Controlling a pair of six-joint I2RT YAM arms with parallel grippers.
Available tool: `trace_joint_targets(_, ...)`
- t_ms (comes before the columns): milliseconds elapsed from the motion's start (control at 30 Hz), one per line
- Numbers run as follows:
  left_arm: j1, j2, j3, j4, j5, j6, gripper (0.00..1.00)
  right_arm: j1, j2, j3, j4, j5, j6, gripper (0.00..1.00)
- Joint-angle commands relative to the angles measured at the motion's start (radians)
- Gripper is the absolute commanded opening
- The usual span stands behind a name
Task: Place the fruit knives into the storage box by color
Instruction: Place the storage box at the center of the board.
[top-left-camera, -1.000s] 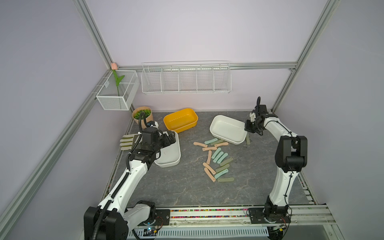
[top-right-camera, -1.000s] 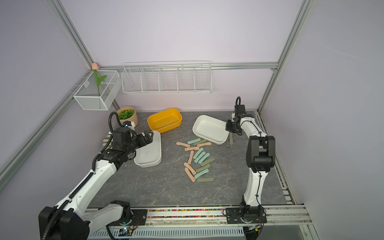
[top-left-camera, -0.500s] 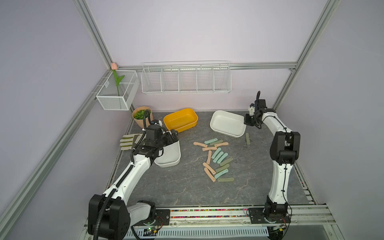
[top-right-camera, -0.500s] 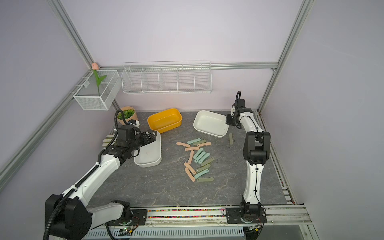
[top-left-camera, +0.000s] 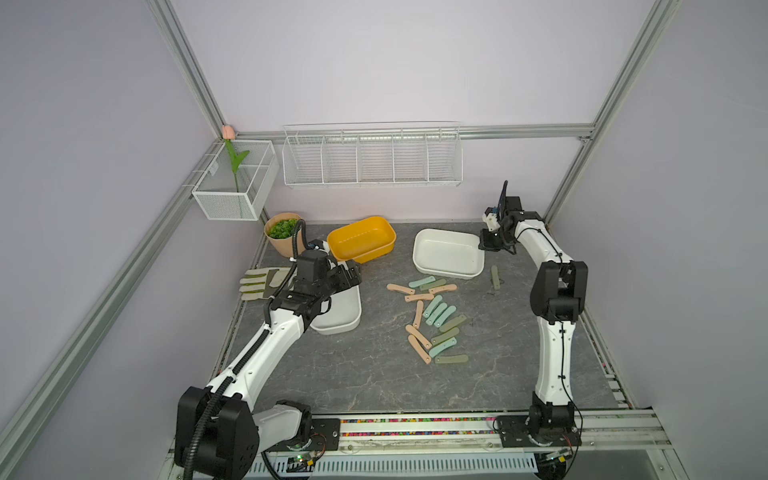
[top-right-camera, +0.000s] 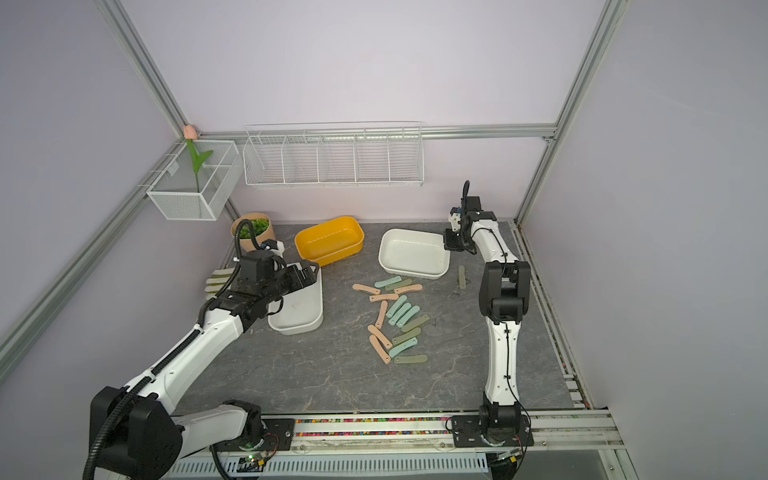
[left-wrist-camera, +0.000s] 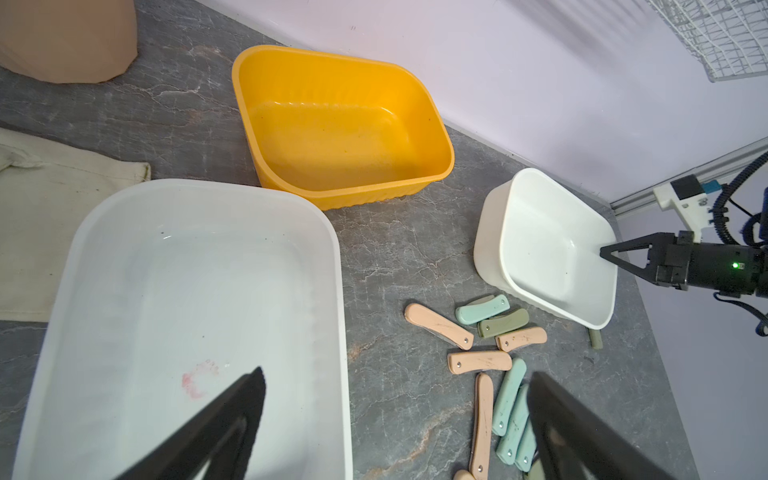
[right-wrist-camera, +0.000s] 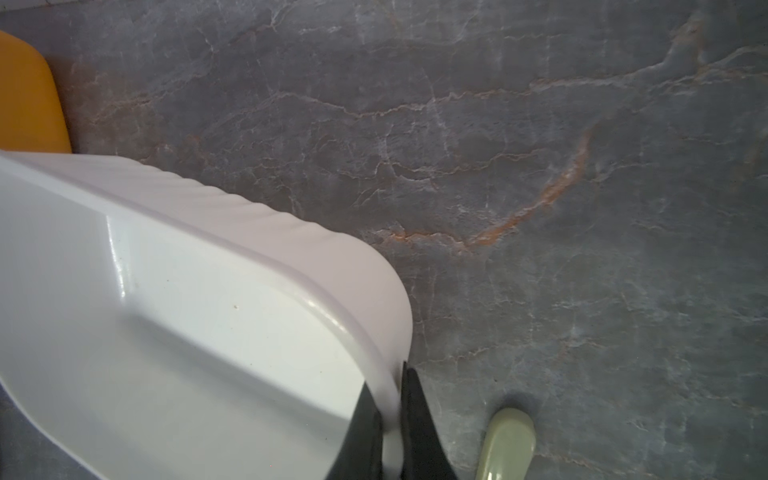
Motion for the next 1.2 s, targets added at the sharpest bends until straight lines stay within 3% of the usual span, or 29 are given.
trace_joint_targets(0,-0.013,0.0,0.032,0.012,-0.026,-0.01,0.99,0.005,0.038,0.033,-0.069,0.003,-0.047,0.07)
trace_joint_targets(433,-0.04,0.003,0.046,-0.013,-0.053,-0.008,0.99,0.034,0.193,0.283,-0.186,0.035,-0.075,0.14)
trace_joint_targets(500,-0.044,0.006,0.049,-0.014,-0.055,-0.007,0.99,0.039,0.194,0.283,-0.183,0.044,-0.072,0.2)
trace_joint_targets(633,-0.051,0.013,0.055,-0.017,-0.057,-0.006,0.99,0.045,0.18,0.269,-0.181,0.053,-0.059,0.48)
trace_joint_targets(933,-0.069,0.007,0.06,-0.027,-0.067,-0.008,0.99,0.053,0.007,0.137,-0.143,0.039,-0.009,0.67)
trace_joint_targets(1167,-0.099,-0.05,0.022,-0.048,-0.093,-0.019,0.99,0.084,-0.292,-0.214,0.006,0.039,0.072,0.72)
